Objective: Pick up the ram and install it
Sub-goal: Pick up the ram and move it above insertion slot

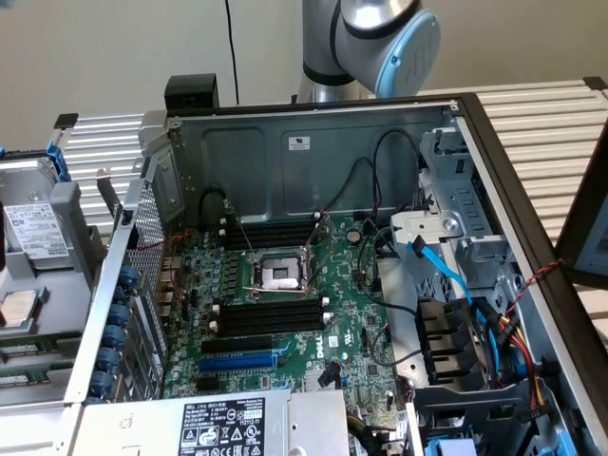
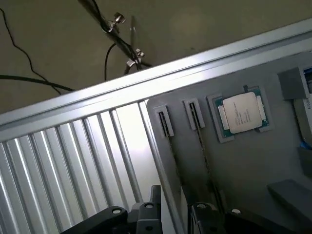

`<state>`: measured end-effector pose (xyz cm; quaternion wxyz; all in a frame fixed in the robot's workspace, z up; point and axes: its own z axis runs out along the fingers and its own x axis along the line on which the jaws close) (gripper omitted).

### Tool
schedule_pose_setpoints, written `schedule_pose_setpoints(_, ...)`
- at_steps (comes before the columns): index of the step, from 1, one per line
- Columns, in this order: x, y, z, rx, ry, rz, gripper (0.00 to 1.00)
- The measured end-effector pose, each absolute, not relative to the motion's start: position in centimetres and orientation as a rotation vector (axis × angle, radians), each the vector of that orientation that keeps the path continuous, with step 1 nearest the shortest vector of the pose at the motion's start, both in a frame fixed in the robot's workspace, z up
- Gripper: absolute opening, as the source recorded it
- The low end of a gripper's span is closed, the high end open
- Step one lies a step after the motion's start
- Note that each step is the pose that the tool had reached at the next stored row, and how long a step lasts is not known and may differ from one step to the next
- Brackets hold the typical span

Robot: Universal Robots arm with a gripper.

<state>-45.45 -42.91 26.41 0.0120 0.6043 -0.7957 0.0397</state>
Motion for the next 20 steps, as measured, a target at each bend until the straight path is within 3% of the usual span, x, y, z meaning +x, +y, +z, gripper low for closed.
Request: schedule_pose_setpoints(20, -45.4, -42.8, 23.6, 2.145, -2.280, 0.125, 0.30)
